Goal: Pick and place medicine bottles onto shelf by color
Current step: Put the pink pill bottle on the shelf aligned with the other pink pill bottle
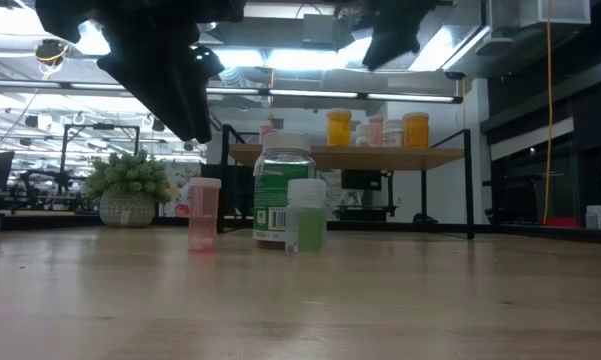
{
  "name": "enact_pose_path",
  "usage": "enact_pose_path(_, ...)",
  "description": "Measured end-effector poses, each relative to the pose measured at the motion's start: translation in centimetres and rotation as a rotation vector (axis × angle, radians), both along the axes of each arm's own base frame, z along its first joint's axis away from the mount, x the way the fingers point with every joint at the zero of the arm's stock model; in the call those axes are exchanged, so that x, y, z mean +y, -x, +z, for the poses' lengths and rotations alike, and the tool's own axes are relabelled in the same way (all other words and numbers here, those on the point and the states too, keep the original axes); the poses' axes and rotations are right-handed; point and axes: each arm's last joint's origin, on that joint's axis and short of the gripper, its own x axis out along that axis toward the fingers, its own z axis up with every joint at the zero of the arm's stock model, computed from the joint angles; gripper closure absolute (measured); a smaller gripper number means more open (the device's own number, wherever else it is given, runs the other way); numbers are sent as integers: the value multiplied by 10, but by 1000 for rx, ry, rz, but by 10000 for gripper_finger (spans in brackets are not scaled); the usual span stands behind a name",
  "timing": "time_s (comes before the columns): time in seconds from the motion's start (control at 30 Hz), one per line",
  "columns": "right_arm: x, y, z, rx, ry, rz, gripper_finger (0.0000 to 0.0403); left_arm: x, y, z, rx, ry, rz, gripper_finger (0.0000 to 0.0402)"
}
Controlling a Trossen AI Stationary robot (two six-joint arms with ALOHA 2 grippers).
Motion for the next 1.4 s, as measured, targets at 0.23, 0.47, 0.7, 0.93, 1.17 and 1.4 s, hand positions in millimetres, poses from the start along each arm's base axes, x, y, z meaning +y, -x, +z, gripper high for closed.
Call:
enact_pose_path(0.23,23,17,52,-45,18,54,251,6,-9,-17,76,105,41,226)
enact_pose_path(0.47,39,47,96,-104,41,70,251,18,-15,-18,56,71,80,213)
enact_pose_path(0.7,47,69,113,-102,40,67,251,24,-19,-25,86,117,78,207)
enact_pose_path(0.93,52,81,115,-84,14,50,251,24,-26,-33,85,115,78,206)
enact_pose_path(1.17,54,87,117,-89,-6,33,251,23,-31,-48,120,103,78,206)
enact_pose_path(1.4,57,94,116,-64,-15,31,251,22,-32,-51,118,99,81,246)
